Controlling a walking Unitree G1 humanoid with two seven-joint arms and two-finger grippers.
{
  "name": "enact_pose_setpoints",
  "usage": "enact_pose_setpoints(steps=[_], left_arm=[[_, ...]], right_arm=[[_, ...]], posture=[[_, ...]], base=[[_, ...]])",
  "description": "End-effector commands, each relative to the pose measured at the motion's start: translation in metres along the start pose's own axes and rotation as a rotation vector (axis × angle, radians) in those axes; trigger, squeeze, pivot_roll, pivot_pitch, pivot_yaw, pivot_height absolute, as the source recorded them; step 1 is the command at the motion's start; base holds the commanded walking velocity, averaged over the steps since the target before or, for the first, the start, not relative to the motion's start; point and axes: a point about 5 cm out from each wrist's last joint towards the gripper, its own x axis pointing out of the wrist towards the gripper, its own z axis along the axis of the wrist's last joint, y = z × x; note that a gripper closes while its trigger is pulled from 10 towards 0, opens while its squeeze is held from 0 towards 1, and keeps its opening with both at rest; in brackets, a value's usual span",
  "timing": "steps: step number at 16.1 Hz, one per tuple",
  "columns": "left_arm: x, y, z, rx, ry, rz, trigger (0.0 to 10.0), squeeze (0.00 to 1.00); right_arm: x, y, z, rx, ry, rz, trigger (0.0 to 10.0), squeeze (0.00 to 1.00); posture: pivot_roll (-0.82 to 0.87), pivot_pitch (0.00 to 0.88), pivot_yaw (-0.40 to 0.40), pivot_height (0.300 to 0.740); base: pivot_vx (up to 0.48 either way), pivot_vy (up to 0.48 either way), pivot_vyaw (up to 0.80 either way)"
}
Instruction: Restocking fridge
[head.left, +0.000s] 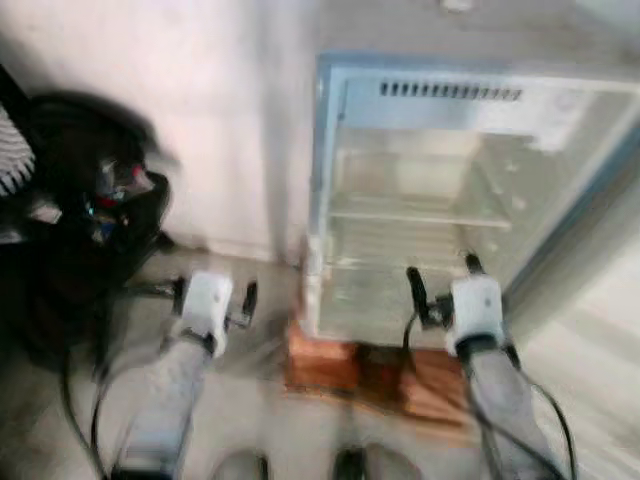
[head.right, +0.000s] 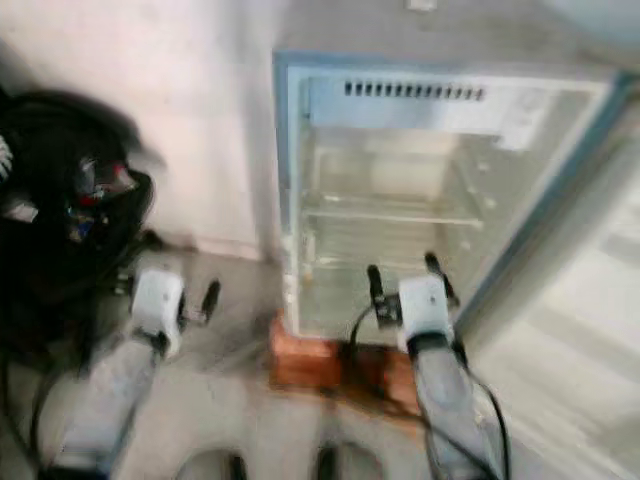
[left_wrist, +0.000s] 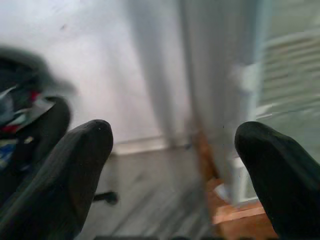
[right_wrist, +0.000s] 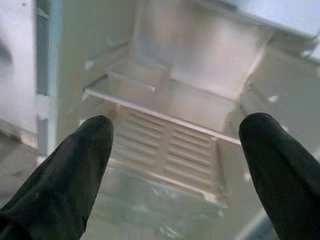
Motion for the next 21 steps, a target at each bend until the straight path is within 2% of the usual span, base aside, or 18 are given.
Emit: enact_pose_setpoints(steps=[1,3,5,7,8,10,12,13,15,16,18,21], left_arm=[[0.003,0.006,0.004,0.026,-0.027,-0.001,10.0,0.00],[-0.001,0.019,-0.003,0.051,0.002,0.036,10.0,0.00],[-0.014,0.036,-0.021,-0.011,0.073,0.074,10.0,0.00],[-0.021,0.037,-0.029,-0.076,0.100,0.071,10.0,0.00],[-0.018,0.032,-0.027,-0.065,0.085,0.057,10.0,0.00],[-0.010,0.025,-0.020,-0.078,0.055,0.044,10.0,0.00],[-0.005,0.018,-0.011,-0.134,0.032,0.004,10.0,0.00],[-0.005,0.015,-0.011,-0.168,0.034,-0.019,10.0,0.00],[-0.012,0.010,-0.009,-0.177,0.031,-0.033,10.0,0.00],[-0.017,0.008,-0.011,-0.186,0.034,-0.032,10.0,0.00],[-0.023,-0.009,-0.017,-0.164,0.053,-0.070,10.0,0.00],[-0.016,-0.014,-0.013,-0.120,0.033,-0.105,10.0,0.00]], right_arm=[[0.000,-0.007,0.006,0.023,-0.013,-0.043,10.0,0.00],[-0.001,-0.011,0.009,0.080,0.002,-0.053,10.0,0.00],[-0.005,-0.008,0.006,0.096,0.025,-0.051,10.0,0.00],[-0.009,-0.008,-0.004,0.094,0.077,-0.124,10.0,0.00],[-0.009,-0.005,-0.007,0.151,0.076,-0.136,10.0,0.00],[-0.005,0.001,-0.008,0.156,0.102,-0.074,10.0,0.00],[-0.001,0.000,-0.006,0.150,0.091,-0.060,10.0,0.00],[-0.002,-0.005,-0.007,0.172,0.092,-0.091,10.0,0.00],[-0.008,-0.009,-0.013,0.235,0.129,-0.123,10.0,0.00],[-0.013,-0.009,-0.016,0.215,0.141,-0.132,10.0,0.00],[-0.019,-0.007,-0.021,0.209,0.162,-0.132,10.0,0.00],[-0.013,-0.005,-0.016,0.198,0.144,-0.108,10.0,0.00]], posture=[[0.10,0.012,-0.040,0.740],[0.08,0.001,-0.033,0.740],[0.07,0.000,-0.028,0.740],[0.08,0.000,-0.036,0.740],[0.08,0.000,-0.038,0.740],[0.08,0.000,-0.035,0.740],[0.08,0.000,-0.038,0.740],[0.08,0.000,-0.039,0.740],[0.08,0.033,-0.043,0.740],[0.07,0.040,-0.041,0.740],[0.07,0.049,-0.043,0.740],[0.06,0.050,-0.050,0.740]], base=[[-0.244,0.000,0.00],[0.000,0.000,0.00],[0.000,0.000,0.00],[0.000,0.000,0.00],[0.000,0.000,0.00],[0.000,0.000,0.00],[0.000,0.000,0.00],[0.000,0.000,0.00],[0.000,0.000,-0.59],[0.000,0.000,-0.80],[0.000,0.000,-0.80],[-0.082,0.000,-0.80]])
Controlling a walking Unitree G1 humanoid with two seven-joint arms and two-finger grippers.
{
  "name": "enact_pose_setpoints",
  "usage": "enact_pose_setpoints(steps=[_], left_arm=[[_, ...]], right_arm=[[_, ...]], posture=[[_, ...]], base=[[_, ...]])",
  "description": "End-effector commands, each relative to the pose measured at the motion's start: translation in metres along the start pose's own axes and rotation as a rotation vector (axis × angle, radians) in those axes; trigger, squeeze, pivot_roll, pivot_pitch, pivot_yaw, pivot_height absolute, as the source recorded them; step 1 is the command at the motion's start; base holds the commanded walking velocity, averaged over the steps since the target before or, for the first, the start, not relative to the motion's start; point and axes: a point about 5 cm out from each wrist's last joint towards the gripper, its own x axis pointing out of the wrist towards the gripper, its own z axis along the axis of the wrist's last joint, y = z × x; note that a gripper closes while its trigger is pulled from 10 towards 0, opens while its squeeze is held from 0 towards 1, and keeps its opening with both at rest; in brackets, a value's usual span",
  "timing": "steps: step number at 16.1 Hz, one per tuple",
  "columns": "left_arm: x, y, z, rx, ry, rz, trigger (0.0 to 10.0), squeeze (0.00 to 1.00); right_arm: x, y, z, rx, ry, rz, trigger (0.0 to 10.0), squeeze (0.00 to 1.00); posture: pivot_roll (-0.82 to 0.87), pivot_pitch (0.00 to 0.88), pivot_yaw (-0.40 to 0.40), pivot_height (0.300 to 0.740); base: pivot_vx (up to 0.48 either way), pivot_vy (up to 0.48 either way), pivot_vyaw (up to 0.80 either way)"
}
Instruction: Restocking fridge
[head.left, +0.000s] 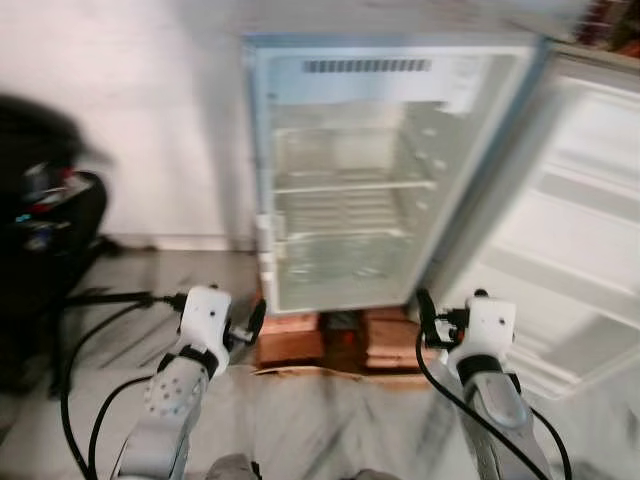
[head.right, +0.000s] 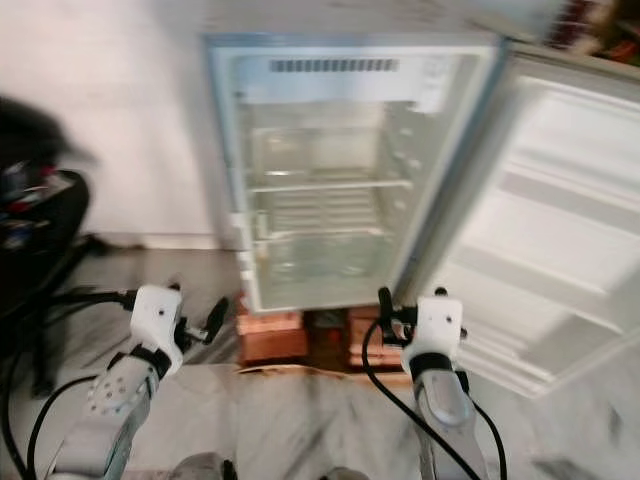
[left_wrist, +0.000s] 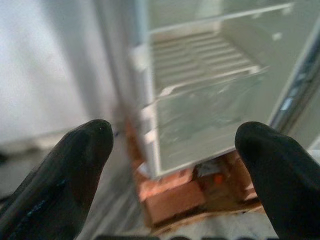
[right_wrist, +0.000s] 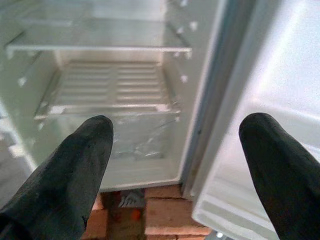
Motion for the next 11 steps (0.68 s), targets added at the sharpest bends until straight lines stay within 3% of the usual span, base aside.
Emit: enact_pose_setpoints(steps=[1,4,11], left_arm=[[0.0016,0.0004,0.0003,0.035,0.001,-0.012,10.0,0.00],[-0.0001,-0.0007,0.0001,0.026,0.004,0.001,10.0,0.00],[0.0017,0.0015,-0.0004,0.044,0.010,0.007,10.0,0.00]], right_arm=[[0.0032,-0.0009,0.0041,-0.003,-0.005,-0.003,10.0,0.00],[0.0045,-0.0003,0.0056,0.008,-0.010,-0.001,10.0,0.00],[0.0082,-0.0023,0.0071,0.000,-0.018,-0.004,10.0,0.00]], posture=[[0.06,0.050,-0.057,0.740],[0.06,0.054,-0.063,0.740],[0.06,0.051,-0.060,0.740]], base=[[-0.259,0.000,-0.80],[-0.266,0.000,-0.48],[-0.261,0.000,0.00]])
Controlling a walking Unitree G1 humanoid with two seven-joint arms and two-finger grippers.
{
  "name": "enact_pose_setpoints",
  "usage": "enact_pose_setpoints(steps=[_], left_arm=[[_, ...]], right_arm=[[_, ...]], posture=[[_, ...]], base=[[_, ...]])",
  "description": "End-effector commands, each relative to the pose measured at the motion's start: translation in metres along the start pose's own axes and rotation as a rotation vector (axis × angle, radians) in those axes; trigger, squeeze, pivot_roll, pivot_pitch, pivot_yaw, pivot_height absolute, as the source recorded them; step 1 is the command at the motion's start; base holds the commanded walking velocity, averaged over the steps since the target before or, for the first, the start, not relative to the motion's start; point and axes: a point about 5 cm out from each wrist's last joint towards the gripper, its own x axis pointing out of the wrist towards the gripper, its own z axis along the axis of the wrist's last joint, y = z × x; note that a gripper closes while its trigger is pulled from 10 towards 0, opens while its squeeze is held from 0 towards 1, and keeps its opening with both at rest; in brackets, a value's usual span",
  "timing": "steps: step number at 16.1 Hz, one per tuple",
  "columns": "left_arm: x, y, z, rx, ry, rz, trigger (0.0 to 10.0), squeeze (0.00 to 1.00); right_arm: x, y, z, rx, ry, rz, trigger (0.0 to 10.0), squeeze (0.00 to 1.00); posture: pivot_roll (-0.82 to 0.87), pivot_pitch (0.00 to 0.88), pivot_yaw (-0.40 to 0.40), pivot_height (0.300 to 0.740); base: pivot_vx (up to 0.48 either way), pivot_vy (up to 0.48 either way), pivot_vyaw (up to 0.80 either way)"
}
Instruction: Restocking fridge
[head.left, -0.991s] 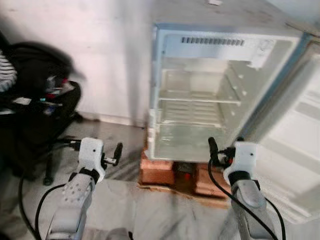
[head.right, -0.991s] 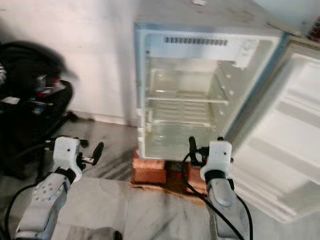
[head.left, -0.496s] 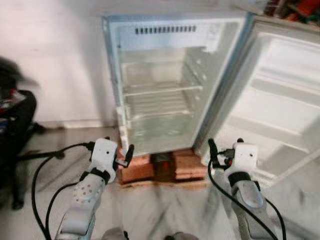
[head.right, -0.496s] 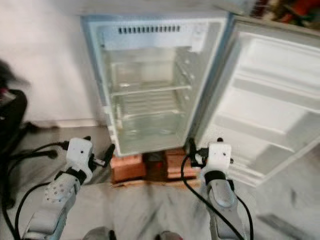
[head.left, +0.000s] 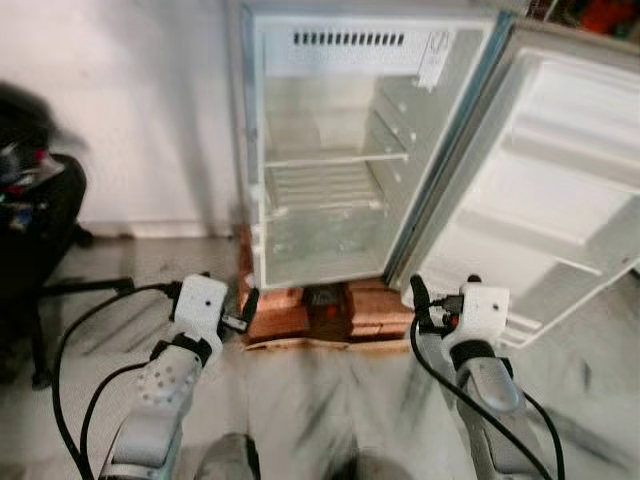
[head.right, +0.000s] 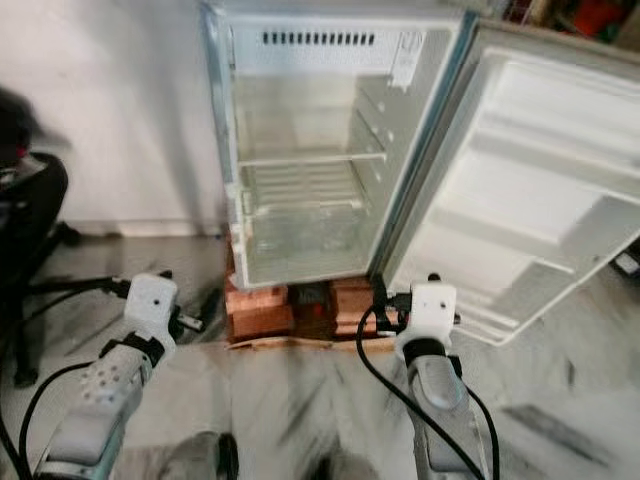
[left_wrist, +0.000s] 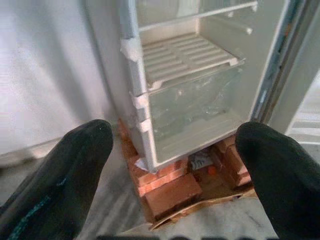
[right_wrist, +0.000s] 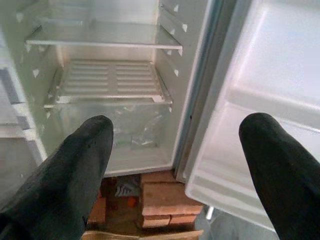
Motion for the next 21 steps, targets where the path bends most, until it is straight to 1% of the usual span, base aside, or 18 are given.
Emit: enact_pose_setpoints(steps=[1,3,4,5,7,8,9,10,11,13,16,21], left_arm=[[0.000,-0.005,-0.004,0.005,0.016,-0.010,10.0,0.00],[0.001,-0.006,-0.003,0.012,0.012,-0.015,10.0,0.00],[0.002,-0.005,-0.001,-0.016,-0.006,-0.040,10.0,0.00],[0.003,-0.005,-0.001,-0.014,-0.007,-0.043,10.0,0.00],[0.003,-0.005,0.001,-0.028,-0.016,-0.057,10.0,0.00],[0.003,-0.005,0.001,-0.027,-0.014,-0.056,10.0,0.00],[0.003,-0.006,-0.001,-0.030,-0.007,-0.051,10.0,0.00],[0.001,-0.011,-0.002,-0.033,-0.002,-0.061,10.0,0.00],[0.000,-0.016,-0.003,-0.038,-0.002,-0.078,10.0,0.00],[0.001,-0.018,-0.003,-0.046,-0.002,-0.081,10.0,0.00],[0.004,-0.012,-0.001,-0.036,-0.010,-0.066,10.0,0.00],[0.004,-0.011,-0.001,-0.034,-0.014,-0.061,10.0,0.00]], right_arm=[[0.000,-0.006,-0.001,-0.004,0.008,-0.021,10.0,0.00],[0.000,-0.007,-0.001,-0.006,0.006,-0.025,10.0,0.00],[0.001,-0.008,-0.001,-0.004,0.007,-0.032,10.0,0.00],[0.001,-0.008,-0.001,-0.004,0.007,-0.033,10.0,0.00],[0.002,-0.008,-0.001,-0.007,0.006,-0.034,10.0,0.00],[0.003,-0.009,-0.001,-0.009,0.004,-0.033,10.0,0.00],[0.003,-0.008,0.000,0.003,0.001,-0.031,10.0,0.00],[0.004,-0.007,0.005,0.024,-0.015,-0.031,10.0,0.00],[0.004,-0.002,0.008,0.026,-0.024,-0.026,10.0,0.00],[0.005,0.003,0.009,-0.012,-0.037,0.012,10.0,0.00],[0.006,0.001,0.008,-0.004,-0.033,0.007,10.0,0.00],[0.006,0.000,0.006,-0.014,-0.028,0.012,10.0,0.00]], posture=[[0.06,0.048,-0.058,0.740],[0.06,0.048,-0.058,0.740],[0.06,0.043,-0.057,0.740],[0.06,0.043,-0.057,0.740],[0.06,0.042,-0.058,0.740],[0.06,0.043,-0.057,0.740],[0.06,0.044,-0.059,0.740],[0.06,0.043,-0.058,0.740],[0.06,0.043,-0.057,0.740],[0.06,0.043,-0.059,0.740],[0.06,0.040,-0.060,0.740],[0.07,0.039,-0.060,0.740]], base=[[0.000,0.000,0.00],[0.000,0.000,0.00],[0.000,0.000,0.00],[0.000,0.000,0.00],[0.000,0.000,-0.58],[0.000,0.000,0.00],[0.000,0.000,0.00],[0.000,0.000,0.00],[0.000,-0.255,0.00],[0.000,-0.268,0.00],[0.000,-0.317,0.00],[0.254,-0.402,0.00]])
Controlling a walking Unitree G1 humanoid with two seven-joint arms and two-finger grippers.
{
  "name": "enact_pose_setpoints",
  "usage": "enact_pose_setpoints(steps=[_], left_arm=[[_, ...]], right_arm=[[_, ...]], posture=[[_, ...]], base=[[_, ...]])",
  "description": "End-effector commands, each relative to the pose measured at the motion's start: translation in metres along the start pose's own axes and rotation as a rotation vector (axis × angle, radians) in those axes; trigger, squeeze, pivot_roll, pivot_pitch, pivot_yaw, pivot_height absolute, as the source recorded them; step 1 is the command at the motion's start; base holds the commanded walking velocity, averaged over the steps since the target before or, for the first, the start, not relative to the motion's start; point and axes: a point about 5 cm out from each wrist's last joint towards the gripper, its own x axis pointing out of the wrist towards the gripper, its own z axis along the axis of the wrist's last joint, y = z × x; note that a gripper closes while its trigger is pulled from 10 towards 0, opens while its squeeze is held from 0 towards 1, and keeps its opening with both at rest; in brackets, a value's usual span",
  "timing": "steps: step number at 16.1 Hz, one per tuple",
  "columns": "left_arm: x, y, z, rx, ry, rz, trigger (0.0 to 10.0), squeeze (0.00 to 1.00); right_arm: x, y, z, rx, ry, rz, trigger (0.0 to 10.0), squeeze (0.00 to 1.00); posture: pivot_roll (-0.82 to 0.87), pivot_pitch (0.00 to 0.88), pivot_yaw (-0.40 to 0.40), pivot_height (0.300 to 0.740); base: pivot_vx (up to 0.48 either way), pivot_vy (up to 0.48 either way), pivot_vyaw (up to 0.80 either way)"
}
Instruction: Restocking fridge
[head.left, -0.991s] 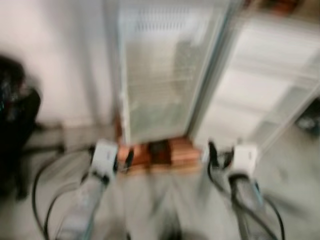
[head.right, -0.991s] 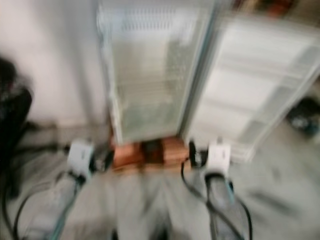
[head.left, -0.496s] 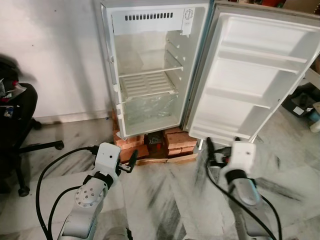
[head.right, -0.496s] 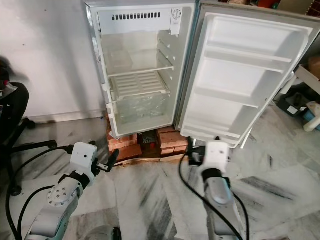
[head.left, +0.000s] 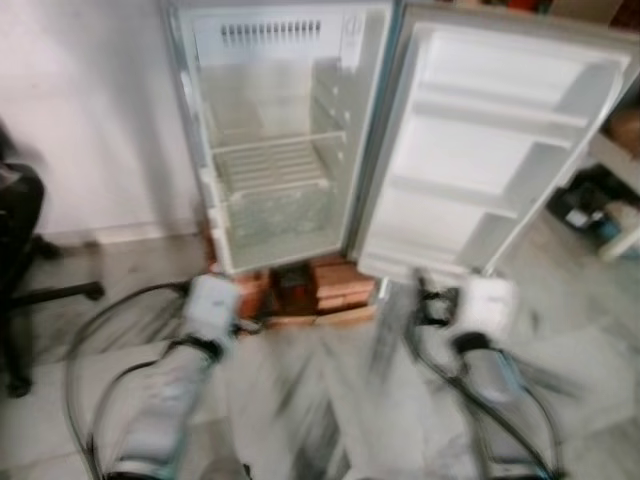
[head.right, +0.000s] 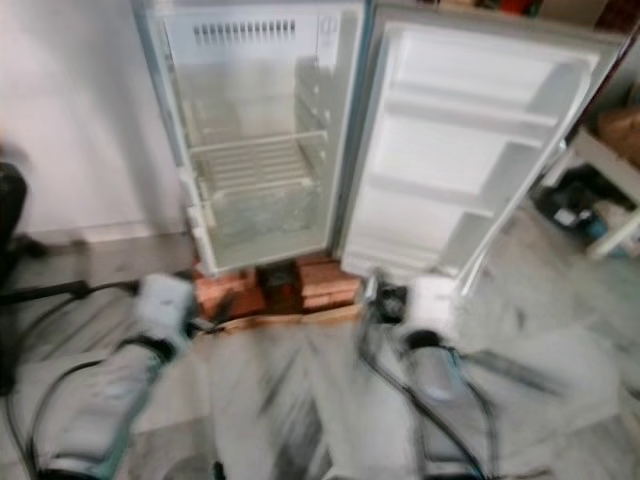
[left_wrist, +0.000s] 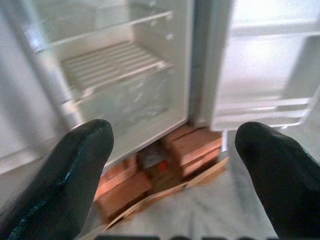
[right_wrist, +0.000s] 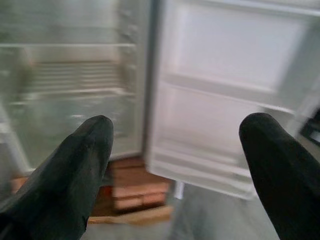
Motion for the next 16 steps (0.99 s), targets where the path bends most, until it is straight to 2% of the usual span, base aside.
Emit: enact_pose_setpoints(steps=[1,4,5,7,8,11,13,14,16], left_arm=[[0.002,-0.008,0.001,-0.007,-0.007,-0.023,10.0,0.00],[-0.003,0.005,-0.010,-0.099,0.038,0.066,10.0,0.00],[-0.009,0.022,-0.019,-0.138,0.078,0.153,10.0,0.00],[-0.019,0.037,-0.018,-0.154,0.087,0.195,10.0,0.00],[-0.030,0.042,-0.022,-0.147,0.118,0.152,10.0,0.00],[-0.041,0.050,-0.034,-0.022,0.195,0.039,10.0,0.00],[-0.036,0.047,-0.024,-0.045,0.165,0.028,10.0,0.00],[-0.033,0.039,-0.020,-0.080,0.137,0.040,10.0,0.00],[-0.033,0.029,-0.017,-0.132,0.091,0.090,10.0,0.00]], right_arm=[[-0.002,-0.014,0.001,-0.018,-0.004,-0.036,10.0,0.00],[-0.008,-0.021,-0.003,-0.034,0.005,-0.048,10.0,0.00],[-0.013,-0.025,-0.003,-0.045,0.011,-0.038,10.0,0.00],[-0.018,-0.029,-0.001,-0.032,0.013,-0.019,10.0,0.00],[-0.020,-0.034,-0.004,-0.082,0.052,-0.026,10.0,0.00],[-0.023,-0.034,-0.011,-0.131,0.086,0.073,10.0,0.00],[-0.023,-0.042,-0.011,-0.102,0.107,0.025,10.0,0.00],[-0.026,-0.043,-0.015,-0.088,0.123,-0.013,10.0,0.00],[-0.038,-0.029,-0.028,-0.052,0.203,-0.017,10.0,0.00]], posture=[[0.07,0.039,-0.058,0.740],[0.07,0.037,-0.054,0.740],[0.09,0.037,-0.054,0.740],[0.10,0.051,-0.069,0.740],[0.09,0.068,-0.079,0.740],[0.08,0.061,-0.076,0.740],[0.08,0.048,-0.080,0.740],[0.08,0.034,-0.089,0.740],[0.06,0.035,-0.059,0.740]], base=[[0.244,-0.409,0.00],[0.246,-0.410,0.00],[0.247,-0.409,0.00],[0.122,-0.412,0.00],[0.240,-0.412,0.00],[0.162,-0.411,0.00],[0.000,-0.418,0.00],[0.000,-0.420,0.00],[0.000,-0.420,0.00]])
